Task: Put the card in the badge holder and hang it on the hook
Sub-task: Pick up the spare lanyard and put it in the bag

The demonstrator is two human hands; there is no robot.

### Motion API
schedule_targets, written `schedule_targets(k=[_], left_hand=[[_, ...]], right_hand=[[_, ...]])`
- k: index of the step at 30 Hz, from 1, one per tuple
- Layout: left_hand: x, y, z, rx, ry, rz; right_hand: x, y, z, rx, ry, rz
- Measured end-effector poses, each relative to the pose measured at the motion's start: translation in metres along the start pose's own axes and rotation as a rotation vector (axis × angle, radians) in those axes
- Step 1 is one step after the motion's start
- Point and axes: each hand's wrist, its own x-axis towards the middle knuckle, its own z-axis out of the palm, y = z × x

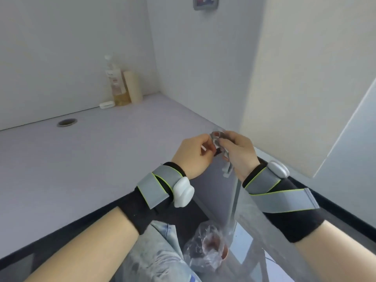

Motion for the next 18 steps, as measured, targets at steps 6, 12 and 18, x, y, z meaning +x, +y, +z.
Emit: schedule_targets(k=[6,12,18], left_hand=[[-0.011,-0.043,0.067,0.032,-0.189,-0.134],[-0.006,-0.090,0.111,0.068,-0.343,-0.244],[0.003,-0.140,0.145,0.052,-0.415,-0.355]], right_hand=[[-0.016,0.073,-0.015,-0.053,0.068,0.016],[-0.011,0.131,-0.018,0.086,0.108,0.138],[0.008,0.206,-0.016,0.281,0.165,0.417]])
